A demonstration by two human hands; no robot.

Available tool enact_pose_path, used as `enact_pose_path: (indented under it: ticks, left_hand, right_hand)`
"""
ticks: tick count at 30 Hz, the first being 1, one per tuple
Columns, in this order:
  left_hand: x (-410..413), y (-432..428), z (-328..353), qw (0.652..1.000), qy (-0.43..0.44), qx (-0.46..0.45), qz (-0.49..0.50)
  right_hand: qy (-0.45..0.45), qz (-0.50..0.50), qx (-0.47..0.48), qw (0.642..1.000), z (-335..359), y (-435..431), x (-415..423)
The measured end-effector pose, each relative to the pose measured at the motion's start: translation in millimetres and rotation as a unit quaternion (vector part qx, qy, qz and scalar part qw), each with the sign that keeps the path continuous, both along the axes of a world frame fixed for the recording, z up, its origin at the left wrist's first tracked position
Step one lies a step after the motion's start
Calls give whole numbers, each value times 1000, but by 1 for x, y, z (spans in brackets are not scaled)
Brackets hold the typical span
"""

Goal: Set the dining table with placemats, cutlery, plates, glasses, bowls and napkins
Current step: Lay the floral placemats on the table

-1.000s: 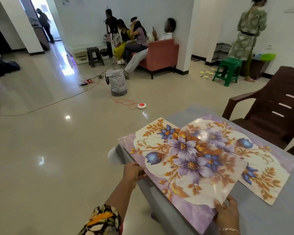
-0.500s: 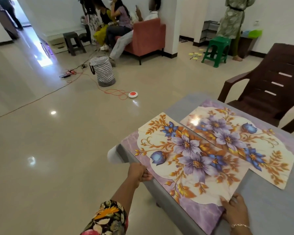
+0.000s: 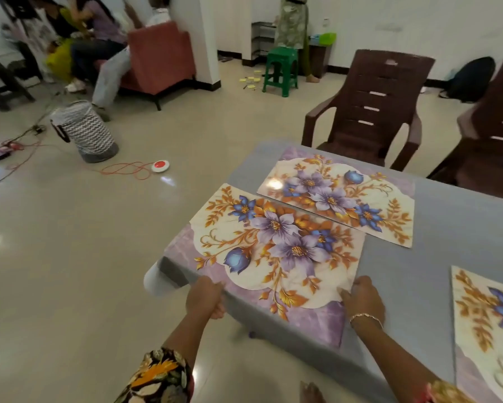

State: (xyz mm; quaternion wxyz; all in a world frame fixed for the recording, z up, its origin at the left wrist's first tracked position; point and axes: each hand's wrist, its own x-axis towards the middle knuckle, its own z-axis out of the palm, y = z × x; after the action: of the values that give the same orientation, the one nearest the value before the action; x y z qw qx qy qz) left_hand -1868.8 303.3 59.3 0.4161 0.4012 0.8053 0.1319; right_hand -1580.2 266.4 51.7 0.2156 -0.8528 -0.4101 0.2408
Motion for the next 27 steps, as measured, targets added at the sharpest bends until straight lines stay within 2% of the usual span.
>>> enact_pose_path:
  ticks: [2,4,5,8,11,13,17,27]
  left_hand:
    - [6,-3,4,994,96,20,-51]
    - [22,-7,13,967,205,78,-127]
    - [34,-9,18,957,216,114,-158]
    - [80,-17,27,934,167,198,-247]
    - [135,-32,26,909,103,242,-325]
    - [176,-47,23,889,65,236,-387]
    - [260,-88,17,828,44,218,-515]
    - [495,-251,9,671,-78,219,-704]
  right_hand:
    - [21,-9,12,1000,3,-4,2]
    - [51,-37,43,997,8,-14,7]
    - [47,-43,58,996,10,-22,10]
    - [1,-49,90,995,11,-57,24]
    - [-49,-43,98,993,7,-104,47]
    - [-87,-43,102,990,6,-139,70]
    - [-176,-56,133,974,-4,-215,129]
    - [-262,-128,46,955,-11,-422,292]
